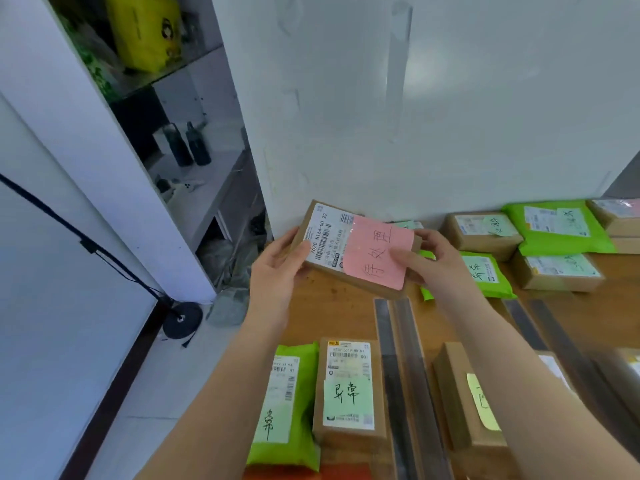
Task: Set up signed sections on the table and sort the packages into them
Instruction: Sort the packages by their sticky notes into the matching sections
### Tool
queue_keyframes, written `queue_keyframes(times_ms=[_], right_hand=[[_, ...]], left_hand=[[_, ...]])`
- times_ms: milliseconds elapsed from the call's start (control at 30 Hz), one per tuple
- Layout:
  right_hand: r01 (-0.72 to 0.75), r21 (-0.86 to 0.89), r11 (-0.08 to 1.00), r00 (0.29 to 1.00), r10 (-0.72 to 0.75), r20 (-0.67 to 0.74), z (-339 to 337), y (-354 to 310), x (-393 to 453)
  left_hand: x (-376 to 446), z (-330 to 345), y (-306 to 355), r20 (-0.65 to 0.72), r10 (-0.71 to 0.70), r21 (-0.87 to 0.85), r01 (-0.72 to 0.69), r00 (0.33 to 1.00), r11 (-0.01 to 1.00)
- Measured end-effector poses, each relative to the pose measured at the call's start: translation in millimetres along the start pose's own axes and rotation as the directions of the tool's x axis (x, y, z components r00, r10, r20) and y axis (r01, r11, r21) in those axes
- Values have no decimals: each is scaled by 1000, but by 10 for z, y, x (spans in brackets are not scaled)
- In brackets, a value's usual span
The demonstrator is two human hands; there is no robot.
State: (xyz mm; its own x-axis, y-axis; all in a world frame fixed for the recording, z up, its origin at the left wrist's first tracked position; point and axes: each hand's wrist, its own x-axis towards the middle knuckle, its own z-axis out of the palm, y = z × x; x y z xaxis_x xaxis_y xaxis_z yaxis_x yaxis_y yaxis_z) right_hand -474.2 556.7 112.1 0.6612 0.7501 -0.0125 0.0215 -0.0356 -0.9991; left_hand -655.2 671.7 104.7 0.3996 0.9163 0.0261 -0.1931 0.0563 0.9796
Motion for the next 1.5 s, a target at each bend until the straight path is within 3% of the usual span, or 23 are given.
queue_keyframes(times_ms=[133, 267, 500, 700, 933, 1133, 1500], right_hand=[[-29, 73, 997, 992, 20, 121, 102, -145, -478], [-33, 108, 994, 989, 17, 146, 320, -218, -949], [-25, 269, 963, 999, 32, -24, 806, -104, -1728], [12, 171, 985, 985, 18, -171, 896, 49, -2334], [-32, 171, 985, 960, 78, -269, 731, 152, -2865], [-26, 157, 987, 917, 86, -389, 442, 79, -3105], [-41, 157, 987, 875, 111, -471, -619, 99, -3555]], left_hand=[[-265, -213, 210, 12, -4, -52, 5, 1000, 999], [-528, -422, 334, 22, -45, -183, 48, 999, 982], [-1040, -688, 295, 229, 29, -206, 19, 973, 978], [-1457, -777, 205, 334, -3, -167, 62, 942, 984], [-1791, -684, 110, 399, -119, -87, 167, 909, 982], [-2052, -407, 160, 476, -136, -62, 187, 869, 980], [-2707, 553, 28, 528, -217, 19, 244, 821, 970]])
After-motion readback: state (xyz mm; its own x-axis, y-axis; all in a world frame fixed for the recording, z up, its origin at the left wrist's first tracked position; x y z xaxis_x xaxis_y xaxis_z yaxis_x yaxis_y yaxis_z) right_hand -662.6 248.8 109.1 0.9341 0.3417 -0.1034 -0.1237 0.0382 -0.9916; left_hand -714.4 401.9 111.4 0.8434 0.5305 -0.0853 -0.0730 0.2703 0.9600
